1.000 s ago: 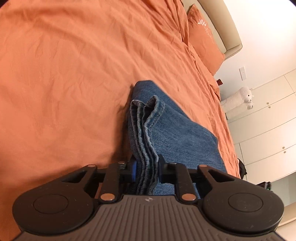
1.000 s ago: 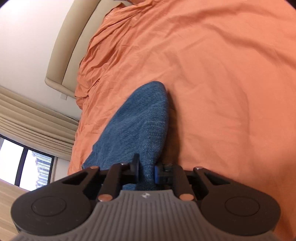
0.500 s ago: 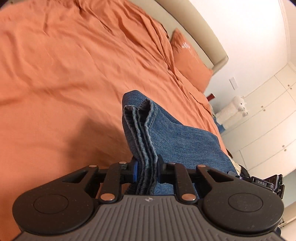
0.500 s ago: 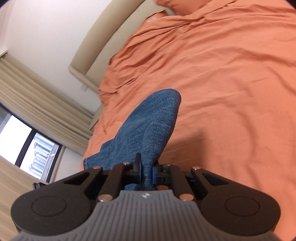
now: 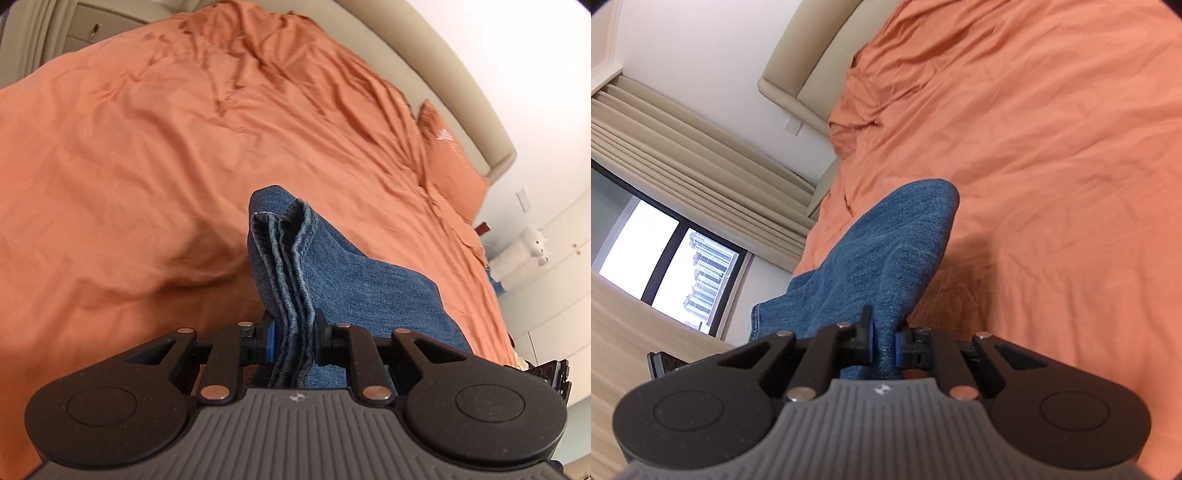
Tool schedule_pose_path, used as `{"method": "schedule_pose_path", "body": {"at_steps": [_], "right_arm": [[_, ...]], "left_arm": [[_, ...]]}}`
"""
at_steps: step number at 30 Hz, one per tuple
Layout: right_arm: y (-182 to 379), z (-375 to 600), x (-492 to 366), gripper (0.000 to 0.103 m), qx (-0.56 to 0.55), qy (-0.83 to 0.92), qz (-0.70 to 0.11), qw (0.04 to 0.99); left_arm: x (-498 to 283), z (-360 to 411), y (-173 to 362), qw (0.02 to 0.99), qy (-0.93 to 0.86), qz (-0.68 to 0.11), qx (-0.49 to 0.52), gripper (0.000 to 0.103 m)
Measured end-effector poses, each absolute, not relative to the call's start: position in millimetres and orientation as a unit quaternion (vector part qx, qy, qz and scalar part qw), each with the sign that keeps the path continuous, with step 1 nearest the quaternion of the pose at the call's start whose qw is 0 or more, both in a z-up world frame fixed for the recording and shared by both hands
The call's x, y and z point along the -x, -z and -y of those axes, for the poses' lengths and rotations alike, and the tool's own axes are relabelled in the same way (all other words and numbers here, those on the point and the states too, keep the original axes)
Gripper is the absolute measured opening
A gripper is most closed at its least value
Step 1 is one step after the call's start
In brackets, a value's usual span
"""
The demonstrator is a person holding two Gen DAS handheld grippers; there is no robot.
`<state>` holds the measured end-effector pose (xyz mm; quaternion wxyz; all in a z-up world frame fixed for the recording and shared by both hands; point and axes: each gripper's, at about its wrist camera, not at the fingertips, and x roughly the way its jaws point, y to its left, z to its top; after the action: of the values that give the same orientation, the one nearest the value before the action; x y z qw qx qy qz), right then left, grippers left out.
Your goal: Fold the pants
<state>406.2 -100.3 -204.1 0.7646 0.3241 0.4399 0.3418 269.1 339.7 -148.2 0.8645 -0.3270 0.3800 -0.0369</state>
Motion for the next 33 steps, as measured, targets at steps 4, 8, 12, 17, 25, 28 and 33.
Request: {"method": "schedule_pose_path", "body": {"at_steps": [4,8,12,17,25,28,33], "right_arm": [[236.8,86.9,-413.9,0.005,-0.317,-0.332,-0.462,0.759],[270.9,88.7,-418.7,0.005,-0.321,-0.316,-0.482,0.752],[293.8,94.7,-417.2,0.004,-0.329,-0.307,-0.481,0.752],[297.2,94.6,-416.9,0.010,-0.335,-0.290,-0.482,0.756],[220.5,89.2,-374.6,0.022,-0.143,-0.266,-0.421,0.855],[198.4,65.1,-343.5,0.022,-0.062,-0.293,-0.389,0.871],[191.4,17.3,-304.7,0.024,0.012,-0.304,-0.364,0.880]], "left_arm": [[-279.5,-356.1,184.1,0.852,0.033,-0.397,0.339,0.020],[-286.6,-366.0,216.3,0.844,0.037,-0.407,0.348,0.021],[-290.0,-371.5,236.1,0.837,0.053,-0.413,0.354,0.023],[-285.1,-380.6,240.0,0.826,0.050,-0.416,0.378,0.036],[-247.6,-362.6,173.3,0.884,-0.007,-0.378,0.274,0.036],[-232.0,-334.8,154.4,0.897,0.020,-0.368,0.242,0.036],[-213.8,-271.6,149.3,0.915,0.015,-0.374,0.153,0.035]]}}
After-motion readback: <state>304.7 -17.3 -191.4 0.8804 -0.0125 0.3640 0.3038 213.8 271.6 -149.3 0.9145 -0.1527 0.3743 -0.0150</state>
